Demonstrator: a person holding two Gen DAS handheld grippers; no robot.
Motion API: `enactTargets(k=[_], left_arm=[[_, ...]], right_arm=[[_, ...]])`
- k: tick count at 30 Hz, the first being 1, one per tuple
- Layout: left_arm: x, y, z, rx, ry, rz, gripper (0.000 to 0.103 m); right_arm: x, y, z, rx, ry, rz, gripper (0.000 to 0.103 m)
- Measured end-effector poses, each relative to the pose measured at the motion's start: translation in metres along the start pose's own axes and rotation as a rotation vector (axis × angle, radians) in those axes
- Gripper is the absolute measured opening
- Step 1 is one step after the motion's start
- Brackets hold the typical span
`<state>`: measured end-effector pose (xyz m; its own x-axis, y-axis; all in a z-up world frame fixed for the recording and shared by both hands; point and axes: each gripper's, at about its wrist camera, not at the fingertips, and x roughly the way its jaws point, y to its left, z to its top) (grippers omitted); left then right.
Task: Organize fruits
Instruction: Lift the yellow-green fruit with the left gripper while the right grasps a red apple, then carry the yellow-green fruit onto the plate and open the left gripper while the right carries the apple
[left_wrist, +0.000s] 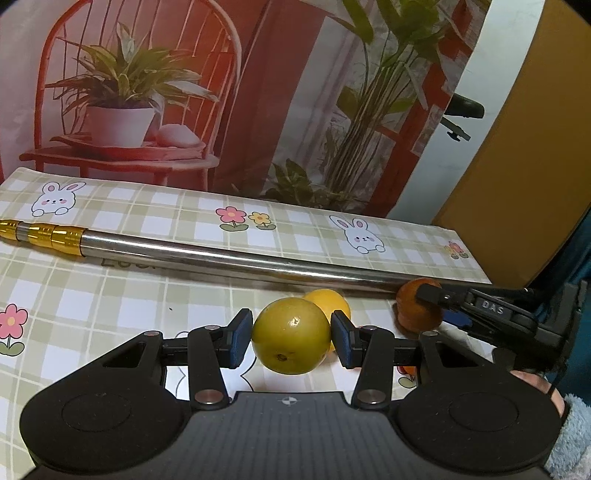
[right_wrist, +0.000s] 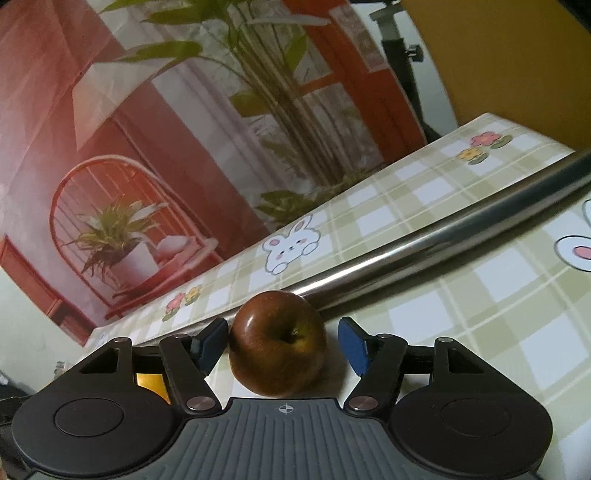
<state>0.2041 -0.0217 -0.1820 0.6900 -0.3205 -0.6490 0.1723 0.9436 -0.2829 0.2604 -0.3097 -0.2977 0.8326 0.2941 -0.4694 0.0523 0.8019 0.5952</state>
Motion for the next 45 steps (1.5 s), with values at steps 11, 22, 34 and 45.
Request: enactTargets(k=[11, 22, 34, 45], left_arm=[[-0.005, -0.007, -0.003, 0.025, -0.006, -0.017, 0.049], [-0.014, -0.01, -0.006, 0.059, -0.004, -0.023, 0.049], [-0.018, -0.033, -0.026, 0.179, 0.056, -0.071, 0.049], [-0.012, -0.048, -0.035, 0.257, 0.105, -0.094, 0.049]], right_arm=[[0.011, -0.006, -0.006, 0.088, 0.026, 0.051, 0.058], [-0.001, 0.004, -0.011, 0.062, 0.031, 0.001, 0.057], [-0.045, 0.011, -0.023, 0.03, 0.002, -0.008, 0.057], [-0.067, 0.005, -0.027, 0.035, -0.022, -0.029, 0.057]])
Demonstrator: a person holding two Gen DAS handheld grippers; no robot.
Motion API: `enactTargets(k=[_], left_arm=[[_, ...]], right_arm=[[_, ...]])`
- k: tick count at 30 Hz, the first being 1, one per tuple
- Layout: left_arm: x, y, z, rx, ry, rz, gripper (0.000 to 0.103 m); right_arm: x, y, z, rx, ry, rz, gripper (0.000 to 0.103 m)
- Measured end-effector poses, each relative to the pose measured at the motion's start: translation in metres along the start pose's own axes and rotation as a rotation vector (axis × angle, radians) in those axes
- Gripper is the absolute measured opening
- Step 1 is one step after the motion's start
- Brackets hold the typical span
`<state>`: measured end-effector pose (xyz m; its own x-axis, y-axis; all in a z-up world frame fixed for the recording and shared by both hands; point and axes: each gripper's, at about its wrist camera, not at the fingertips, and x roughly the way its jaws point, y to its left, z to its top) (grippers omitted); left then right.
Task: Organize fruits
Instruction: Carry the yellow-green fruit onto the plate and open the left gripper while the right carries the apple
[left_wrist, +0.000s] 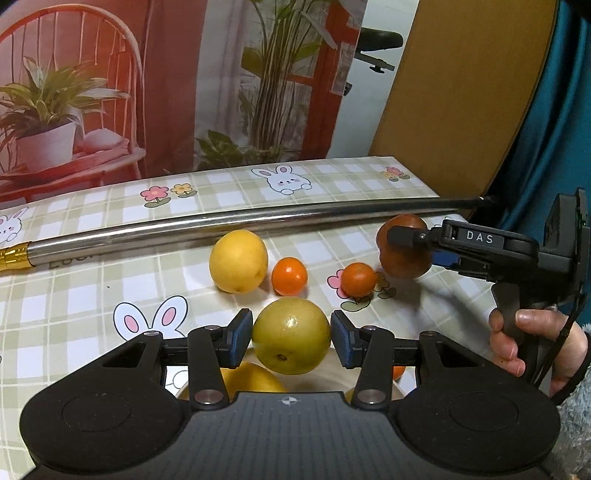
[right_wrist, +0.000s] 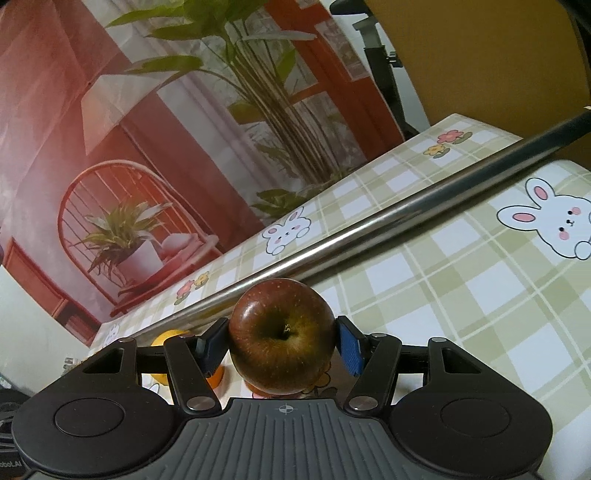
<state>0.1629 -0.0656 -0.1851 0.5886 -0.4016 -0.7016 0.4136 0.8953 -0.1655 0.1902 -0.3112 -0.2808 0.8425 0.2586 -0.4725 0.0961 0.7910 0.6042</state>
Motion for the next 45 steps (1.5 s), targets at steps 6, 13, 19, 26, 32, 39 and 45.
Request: enactTargets(k=[6, 13, 19, 26, 32, 39, 45], left_arm=[[-0.015, -0.001, -0.006, -0.032, -0.012, -0.004, 0.049], [-0.041, -0.002, -0.031, -0.063, -0.006, 0.013, 0.049], [-0.06, -0.002, -0.053, -0.088, 0.01, 0.034, 0.049], [-0.063, -0.003, -0.078, -0.09, 0.053, 0.052, 0.049], [-0.067, 0.0, -0.094, -0.099, 0.077, 0.063, 0.049], [-0.071, -0.003, -0.104, -0.084, 0.083, 0.064, 0.049], [-0.066, -0.005, -0.107, -0.058, 0.092, 0.092, 0.049]], right_arm=[[-0.01, 0.007, 0.001, -0.015, 0.003, 0.015, 0.057], [-0.03, 0.032, -0.003, -0.06, 0.028, 0.052, 0.057], [-0.047, 0.06, -0.015, -0.124, 0.058, 0.099, 0.057], [-0.067, 0.089, -0.029, -0.199, 0.084, 0.115, 0.057], [-0.084, 0.11, -0.041, -0.275, 0.092, 0.099, 0.057], [-0.107, 0.119, -0.053, -0.282, 0.096, 0.092, 0.057], [-0.118, 0.118, -0.067, -0.293, 0.124, 0.076, 0.057]])
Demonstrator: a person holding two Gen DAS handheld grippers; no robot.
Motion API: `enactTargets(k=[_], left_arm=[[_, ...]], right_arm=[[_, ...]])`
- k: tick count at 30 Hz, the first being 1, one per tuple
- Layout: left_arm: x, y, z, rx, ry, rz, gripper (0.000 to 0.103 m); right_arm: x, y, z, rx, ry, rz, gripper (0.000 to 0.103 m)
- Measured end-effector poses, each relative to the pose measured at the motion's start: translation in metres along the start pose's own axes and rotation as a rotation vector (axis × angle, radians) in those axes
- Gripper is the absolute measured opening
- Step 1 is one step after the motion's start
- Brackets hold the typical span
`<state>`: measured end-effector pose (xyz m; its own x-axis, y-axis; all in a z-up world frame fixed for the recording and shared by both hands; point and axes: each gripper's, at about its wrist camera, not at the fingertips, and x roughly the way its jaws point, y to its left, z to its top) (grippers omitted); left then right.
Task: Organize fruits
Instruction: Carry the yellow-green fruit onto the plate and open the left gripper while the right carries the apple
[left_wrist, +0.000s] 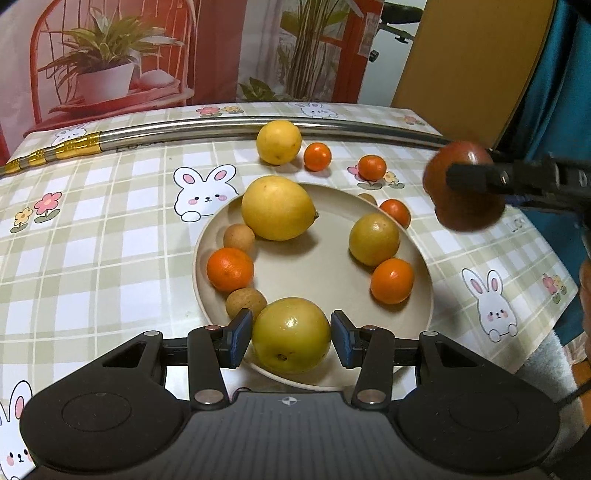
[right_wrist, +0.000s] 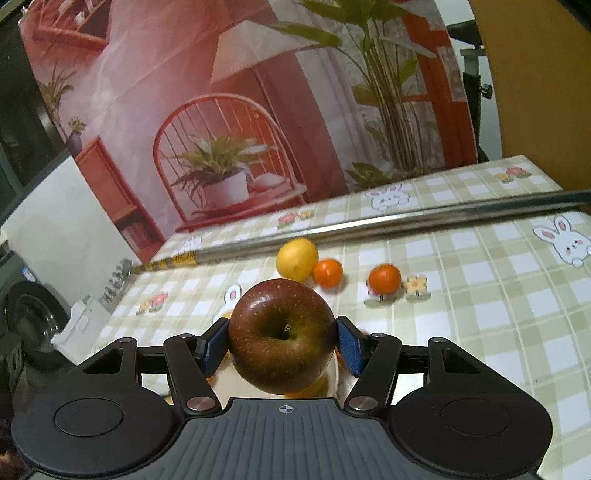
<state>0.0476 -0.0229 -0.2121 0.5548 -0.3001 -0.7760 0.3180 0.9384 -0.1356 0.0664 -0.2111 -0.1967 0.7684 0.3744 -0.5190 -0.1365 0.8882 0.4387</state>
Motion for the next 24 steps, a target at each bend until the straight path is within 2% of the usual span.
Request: enactTargets(k=[9, 24], left_arm=[[0.001, -0.005, -0.004, 0.034, -0.005, 0.029, 0.049], [-0.007, -0.001, -0.01, -0.03, -0.055, 0.035, 0.054]], right_arm=[[0.002, 0.01, -0.021, -0.038, 0.064, -0.012, 0.057], [0.01, 0.013, -0.037, -0.039, 0.114, -0.024, 0.057]])
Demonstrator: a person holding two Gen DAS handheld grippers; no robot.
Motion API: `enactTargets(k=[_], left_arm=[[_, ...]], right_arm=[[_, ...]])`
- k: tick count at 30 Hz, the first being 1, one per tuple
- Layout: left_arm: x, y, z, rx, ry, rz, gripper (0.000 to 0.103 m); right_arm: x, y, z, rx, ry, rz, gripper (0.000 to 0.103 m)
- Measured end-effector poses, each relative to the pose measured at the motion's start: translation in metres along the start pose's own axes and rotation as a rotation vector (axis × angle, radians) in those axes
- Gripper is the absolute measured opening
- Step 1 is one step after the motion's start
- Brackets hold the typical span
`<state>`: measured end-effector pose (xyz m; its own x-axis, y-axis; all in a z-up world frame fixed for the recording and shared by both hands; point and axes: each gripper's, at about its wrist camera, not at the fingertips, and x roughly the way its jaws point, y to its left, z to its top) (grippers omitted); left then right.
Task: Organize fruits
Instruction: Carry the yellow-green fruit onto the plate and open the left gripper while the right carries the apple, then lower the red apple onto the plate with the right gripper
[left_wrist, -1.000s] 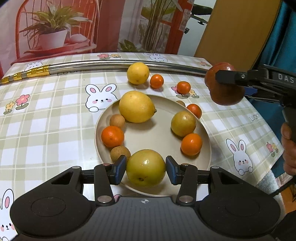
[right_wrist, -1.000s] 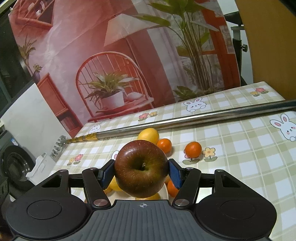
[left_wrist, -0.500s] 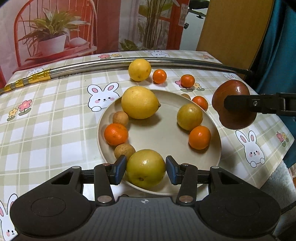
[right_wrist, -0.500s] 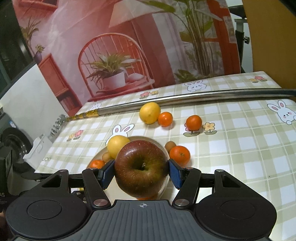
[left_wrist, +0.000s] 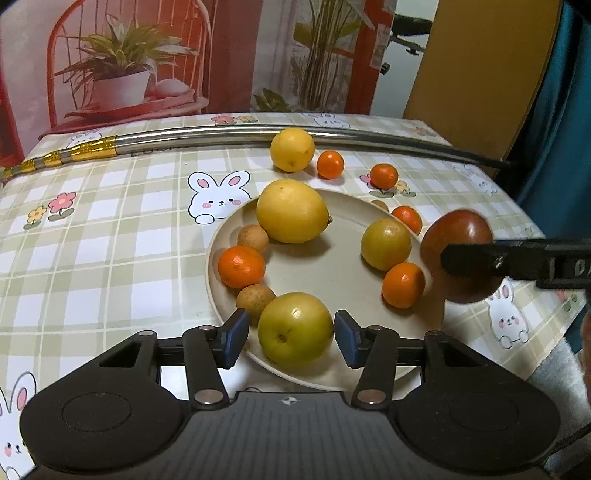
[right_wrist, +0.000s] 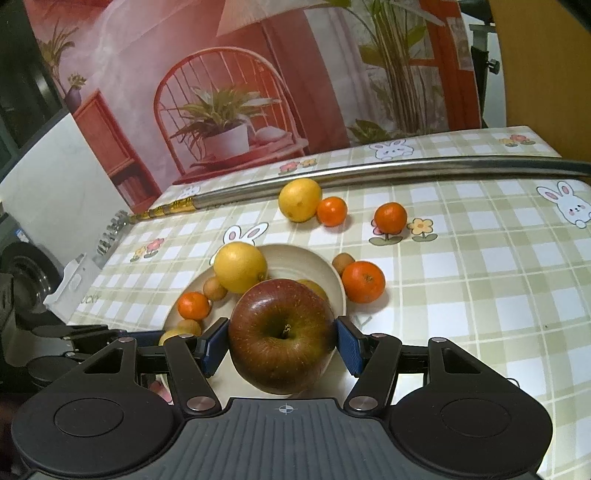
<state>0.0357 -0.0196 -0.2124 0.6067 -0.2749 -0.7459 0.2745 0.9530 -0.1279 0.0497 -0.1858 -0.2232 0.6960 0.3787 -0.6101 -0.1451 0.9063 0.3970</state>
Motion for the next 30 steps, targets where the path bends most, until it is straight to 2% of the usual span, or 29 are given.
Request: enactTargets(k=[19, 24, 30], left_arm=[[-0.026, 0.021, -0.009, -0.131, -0.123, 0.01, 0.054], [-0.024, 0.036, -0.013, -0.209, -0.117, -0.011, 0.054], [-0.024, 0.042, -0.016, -0.231, -0.122, -0.011, 0.054]], right_arm=[[0.019, 0.038, -0.011, -0.14, 0.099, -0.009, 0.057], [0.025, 0.056, -0.014, -0.227, 0.124, -0.015, 0.057], [0.036, 0.068, -0.016, -0.269, 0.16, -0.03, 0.057]])
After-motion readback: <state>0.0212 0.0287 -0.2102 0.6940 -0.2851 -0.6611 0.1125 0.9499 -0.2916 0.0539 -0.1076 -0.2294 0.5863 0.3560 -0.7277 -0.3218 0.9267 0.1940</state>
